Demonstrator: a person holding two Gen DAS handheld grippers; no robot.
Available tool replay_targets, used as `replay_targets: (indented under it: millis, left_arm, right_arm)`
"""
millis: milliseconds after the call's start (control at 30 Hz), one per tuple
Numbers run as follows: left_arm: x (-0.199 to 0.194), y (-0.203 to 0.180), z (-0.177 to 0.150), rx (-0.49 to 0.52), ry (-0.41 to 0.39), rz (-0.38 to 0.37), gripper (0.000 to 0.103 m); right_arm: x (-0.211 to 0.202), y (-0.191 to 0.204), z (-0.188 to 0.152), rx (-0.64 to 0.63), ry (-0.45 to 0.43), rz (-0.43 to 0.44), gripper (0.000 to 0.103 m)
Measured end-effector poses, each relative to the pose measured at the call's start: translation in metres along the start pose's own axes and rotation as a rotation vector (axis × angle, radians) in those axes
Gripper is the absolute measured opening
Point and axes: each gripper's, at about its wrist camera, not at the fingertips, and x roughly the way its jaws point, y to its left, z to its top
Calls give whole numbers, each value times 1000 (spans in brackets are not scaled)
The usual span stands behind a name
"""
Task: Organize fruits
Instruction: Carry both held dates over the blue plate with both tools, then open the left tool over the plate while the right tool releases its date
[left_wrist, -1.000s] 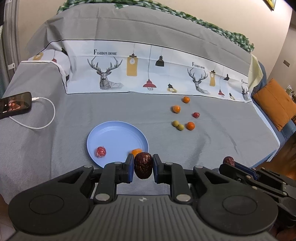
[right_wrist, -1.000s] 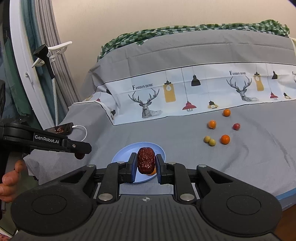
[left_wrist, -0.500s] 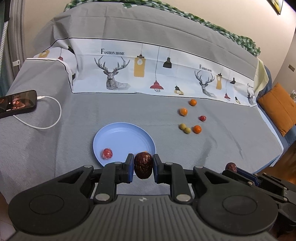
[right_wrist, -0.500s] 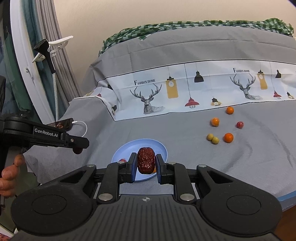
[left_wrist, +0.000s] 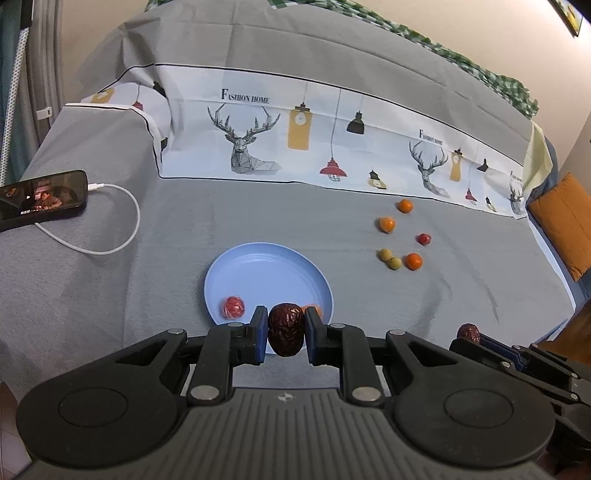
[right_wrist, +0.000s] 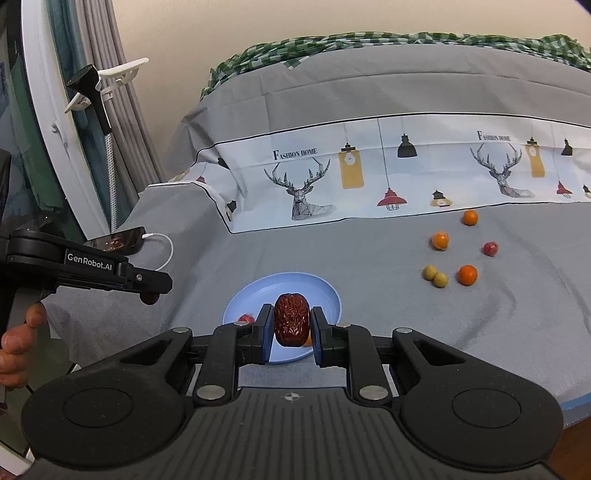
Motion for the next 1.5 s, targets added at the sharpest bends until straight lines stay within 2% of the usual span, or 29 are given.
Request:
replay_targets:
  millis: [167,367,800,1067,1133,1167,1200,1233,1267,1367,1500]
  left_arm:
    - [10,8,6,-4,-11,17,23]
    - [40,18,14,-22,41,18,23]
    - [152,38,34,4,160,70,23]
    - [200,44,41,57,193,111,23]
    - [206,45,45,67,201,115,45]
    - [207,45,47,63,202,124,81]
    - [205,46,49,51,188,135,103]
    - [199,47,50,41,158,136,102]
    - [190,48,50,34,123,133,103]
    - [173,49,50,43,138,146,103]
    - [137,48,27,21,171,163,103]
  right_arm:
    - [21,4,7,-7,16,21,22]
    - [59,11,13,-30,55,39,22]
    - [168,10,4,-84,194,-4,22]
    - [214,5,-6,-82,224,-25,22]
    - [224,5,-5,-90,224,-19,22]
    - [229,5,-2,-94,228,-18,29]
    - [232,5,0,-97,230,-22,37]
    - [233,5,3,-98,231,-26,54]
    - [231,5,6,-96,227,-31,67]
    - [212,6,11,-107,215,-28,86]
    - [168,9,4,-91,265,8,93]
